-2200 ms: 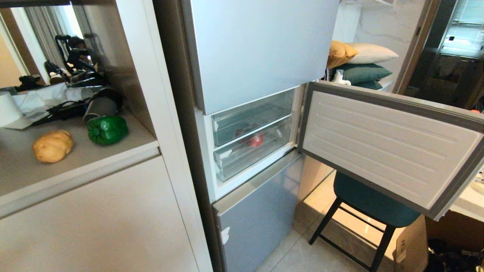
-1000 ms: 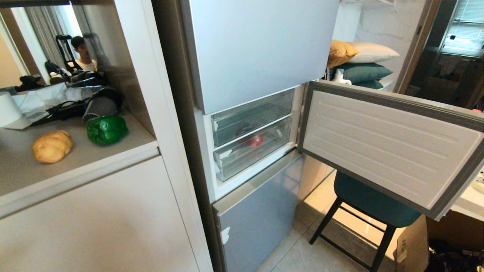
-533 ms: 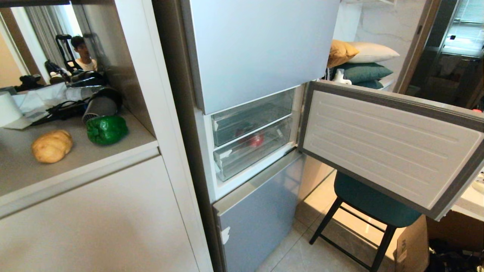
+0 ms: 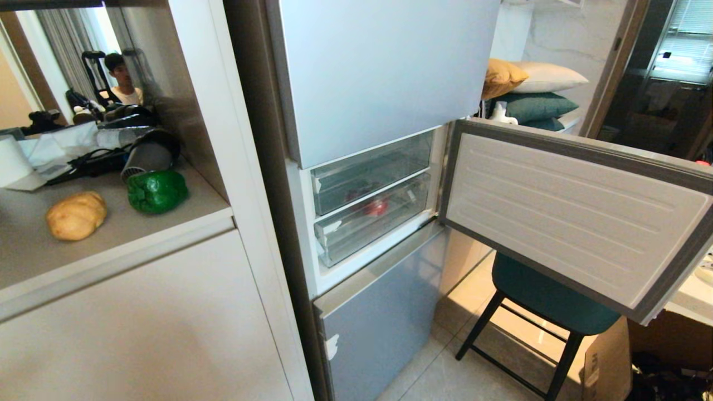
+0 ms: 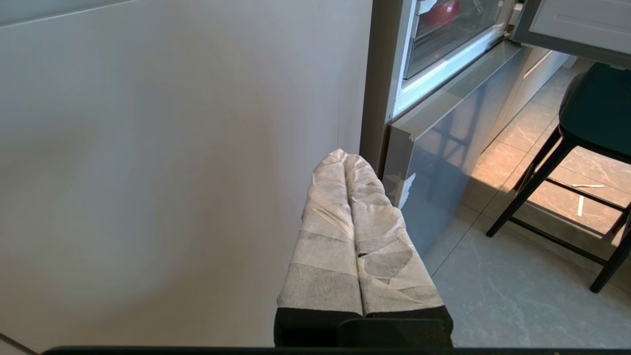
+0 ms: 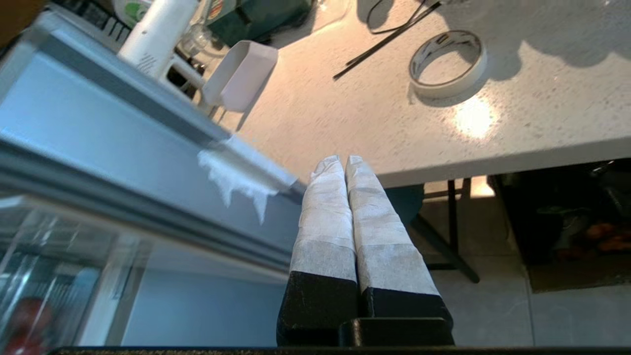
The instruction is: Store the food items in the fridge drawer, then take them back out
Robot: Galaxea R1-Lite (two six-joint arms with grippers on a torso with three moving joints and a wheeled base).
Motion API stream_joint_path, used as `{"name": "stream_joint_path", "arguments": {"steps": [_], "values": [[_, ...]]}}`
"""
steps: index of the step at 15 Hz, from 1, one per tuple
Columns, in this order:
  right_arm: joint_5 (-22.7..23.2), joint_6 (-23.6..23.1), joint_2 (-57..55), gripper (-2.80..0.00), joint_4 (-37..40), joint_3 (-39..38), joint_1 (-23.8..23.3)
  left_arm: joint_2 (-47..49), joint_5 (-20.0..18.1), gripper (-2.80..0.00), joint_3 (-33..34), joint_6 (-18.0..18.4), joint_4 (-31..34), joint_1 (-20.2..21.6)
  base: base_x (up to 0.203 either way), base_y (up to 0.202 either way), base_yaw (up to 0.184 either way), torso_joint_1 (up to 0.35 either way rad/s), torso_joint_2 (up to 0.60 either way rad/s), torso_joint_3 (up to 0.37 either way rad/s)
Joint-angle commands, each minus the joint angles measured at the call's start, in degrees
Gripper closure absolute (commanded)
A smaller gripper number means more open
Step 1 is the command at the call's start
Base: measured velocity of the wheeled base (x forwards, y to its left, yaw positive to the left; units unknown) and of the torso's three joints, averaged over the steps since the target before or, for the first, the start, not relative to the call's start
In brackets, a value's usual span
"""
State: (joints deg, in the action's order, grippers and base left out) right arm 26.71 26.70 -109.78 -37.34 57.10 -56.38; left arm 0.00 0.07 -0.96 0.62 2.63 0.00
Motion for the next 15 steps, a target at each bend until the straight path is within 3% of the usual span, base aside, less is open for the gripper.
{"name": "stream_joint_path", "arguments": {"steps": [1,10,15], "values": [[-0.5,0.1,-2.4,0.00,-0.3,1.6,0.5,0.1,0.0,0.00,0.0,0.0,0.0,0.0,0.000,0.000,0.000,0.000,0.00,0.000],[-0.6,-0.3,-8.0,0.00,-0.6,6.8,5.1,0.0,0.0,0.00,0.0,0.0,0.0,0.0,0.000,0.000,0.000,0.000,0.00,0.000],[-3.4,-0.6,-10.9,0.00,-0.6,10.9,6.4,0.1,0.0,0.00,0.0,0.0,0.0,0.0,0.000,0.000,0.000,0.000,0.00,0.000]]}}
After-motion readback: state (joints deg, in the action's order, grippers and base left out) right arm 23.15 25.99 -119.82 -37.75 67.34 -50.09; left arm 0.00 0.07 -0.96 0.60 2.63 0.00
